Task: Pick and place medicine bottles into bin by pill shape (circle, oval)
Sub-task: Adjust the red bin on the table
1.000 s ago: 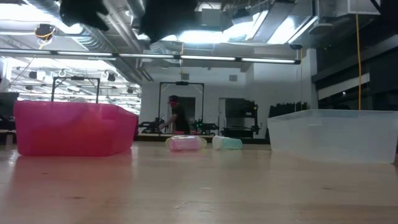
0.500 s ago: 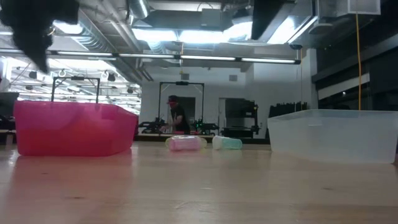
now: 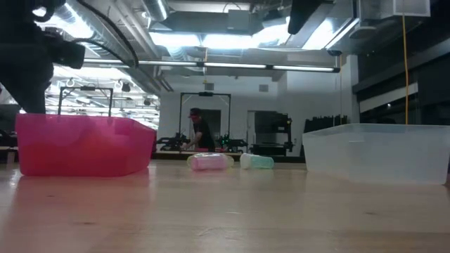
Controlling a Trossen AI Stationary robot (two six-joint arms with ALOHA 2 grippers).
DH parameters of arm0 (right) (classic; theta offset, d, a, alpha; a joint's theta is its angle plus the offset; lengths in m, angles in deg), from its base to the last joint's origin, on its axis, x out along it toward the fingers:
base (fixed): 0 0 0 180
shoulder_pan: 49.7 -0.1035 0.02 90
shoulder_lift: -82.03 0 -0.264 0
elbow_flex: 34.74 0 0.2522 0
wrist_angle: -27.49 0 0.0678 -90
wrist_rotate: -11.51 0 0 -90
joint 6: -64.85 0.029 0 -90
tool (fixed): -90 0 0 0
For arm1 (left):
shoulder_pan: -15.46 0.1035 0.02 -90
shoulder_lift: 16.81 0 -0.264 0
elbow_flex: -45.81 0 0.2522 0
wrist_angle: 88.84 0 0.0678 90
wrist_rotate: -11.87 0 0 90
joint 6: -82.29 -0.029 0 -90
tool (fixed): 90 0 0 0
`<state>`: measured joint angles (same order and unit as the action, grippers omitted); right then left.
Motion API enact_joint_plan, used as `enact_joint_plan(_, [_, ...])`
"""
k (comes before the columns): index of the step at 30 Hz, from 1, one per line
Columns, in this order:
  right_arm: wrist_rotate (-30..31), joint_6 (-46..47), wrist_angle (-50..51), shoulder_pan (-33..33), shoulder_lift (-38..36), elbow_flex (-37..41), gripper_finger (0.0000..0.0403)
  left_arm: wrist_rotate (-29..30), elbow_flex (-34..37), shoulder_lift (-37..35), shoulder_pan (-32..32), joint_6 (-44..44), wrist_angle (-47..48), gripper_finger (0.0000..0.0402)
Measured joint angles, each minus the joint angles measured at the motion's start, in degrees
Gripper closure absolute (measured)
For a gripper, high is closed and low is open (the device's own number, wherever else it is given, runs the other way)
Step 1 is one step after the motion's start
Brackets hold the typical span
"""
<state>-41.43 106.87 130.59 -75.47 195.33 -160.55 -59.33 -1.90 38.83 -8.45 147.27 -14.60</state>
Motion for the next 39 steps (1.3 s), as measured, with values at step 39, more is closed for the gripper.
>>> enact_joint_plan(39, [1.53, -0.37, -1.28, -0.3, 0.02, 0.0, 0.0206, 5.32, 4.01, 0.31, 9.33, -2.89, -13.27, 0.019])
